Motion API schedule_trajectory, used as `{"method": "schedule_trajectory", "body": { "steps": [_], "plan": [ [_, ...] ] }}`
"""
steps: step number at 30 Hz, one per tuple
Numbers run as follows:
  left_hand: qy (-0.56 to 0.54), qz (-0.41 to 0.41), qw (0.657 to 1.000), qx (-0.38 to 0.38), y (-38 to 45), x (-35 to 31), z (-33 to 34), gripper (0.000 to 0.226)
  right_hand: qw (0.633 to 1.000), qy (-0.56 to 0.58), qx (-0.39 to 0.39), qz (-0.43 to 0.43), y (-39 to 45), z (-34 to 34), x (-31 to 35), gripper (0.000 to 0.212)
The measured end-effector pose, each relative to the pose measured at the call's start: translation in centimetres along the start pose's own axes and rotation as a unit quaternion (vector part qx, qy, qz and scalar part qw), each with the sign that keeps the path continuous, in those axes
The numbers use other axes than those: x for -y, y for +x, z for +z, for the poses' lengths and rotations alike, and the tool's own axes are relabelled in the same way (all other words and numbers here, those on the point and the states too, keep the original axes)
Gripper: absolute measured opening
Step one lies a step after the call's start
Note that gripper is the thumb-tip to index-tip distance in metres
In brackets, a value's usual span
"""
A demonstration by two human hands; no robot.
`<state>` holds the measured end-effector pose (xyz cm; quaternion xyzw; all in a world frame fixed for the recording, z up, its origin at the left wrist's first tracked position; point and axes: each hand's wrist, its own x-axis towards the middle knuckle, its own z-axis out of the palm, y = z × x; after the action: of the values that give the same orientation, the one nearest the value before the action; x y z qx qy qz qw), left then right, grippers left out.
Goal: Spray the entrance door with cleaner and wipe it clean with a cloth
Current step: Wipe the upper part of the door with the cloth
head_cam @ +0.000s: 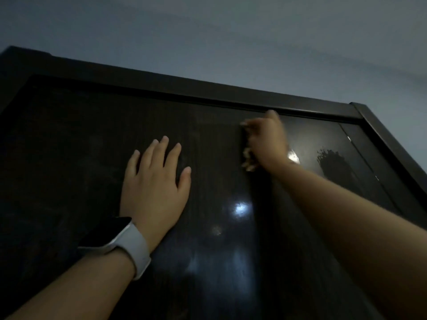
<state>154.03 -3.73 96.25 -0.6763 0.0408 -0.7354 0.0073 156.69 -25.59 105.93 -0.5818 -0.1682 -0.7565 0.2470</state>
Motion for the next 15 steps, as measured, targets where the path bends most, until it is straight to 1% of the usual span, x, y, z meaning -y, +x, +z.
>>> {"method": "schedule_trajectory", "body": {
  "steps": [2, 3, 4, 6, 8, 12, 15],
  "plan": [
    [-0.001, 0.003, 1.000, -0.009, -0.1, 0.0, 0.0, 0.058, 0.996, -0.040, -0.032, 0.067, 0.7, -1.4, -4.1, 0.026],
    [-0.003, 0.006, 1.000, -0.014, -0.1, 0.0, 0.0, 0.057, 0.993, -0.043, -0.043, 0.099, 1.1, -1.8, -5.3, 0.022],
    [-0.007, 0.009, 1.000, -0.017, 0.0, 0.1, 0.1, 0.056, 0.990, -0.038, -0.048, 0.125, 1.6, -2.1, -5.7, 0.018],
    [-0.013, 0.012, 1.000, -0.018, 0.1, 0.1, 0.2, 0.056, 0.988, -0.037, -0.043, 0.145, 2.6, -1.4, -4.4, 0.016],
    [-0.012, 0.010, 1.000, -0.012, 0.0, 0.0, 0.1, 0.059, 0.992, -0.025, -0.027, 0.122, 3.5, 0.4, -0.9, 0.017],
    [-0.021, 0.021, 1.000, -0.008, 0.0, 0.0, -0.2, 0.059, 1.000, 0.008, 0.012, 0.016, 3.1, 4.4, 8.9, 0.024],
    [-0.023, 0.027, 0.999, -0.009, 0.1, 0.3, 0.0, 0.057, 0.997, 0.035, 0.048, -0.050, 2.3, 6.0, 13.5, 0.030]
  ]
}}
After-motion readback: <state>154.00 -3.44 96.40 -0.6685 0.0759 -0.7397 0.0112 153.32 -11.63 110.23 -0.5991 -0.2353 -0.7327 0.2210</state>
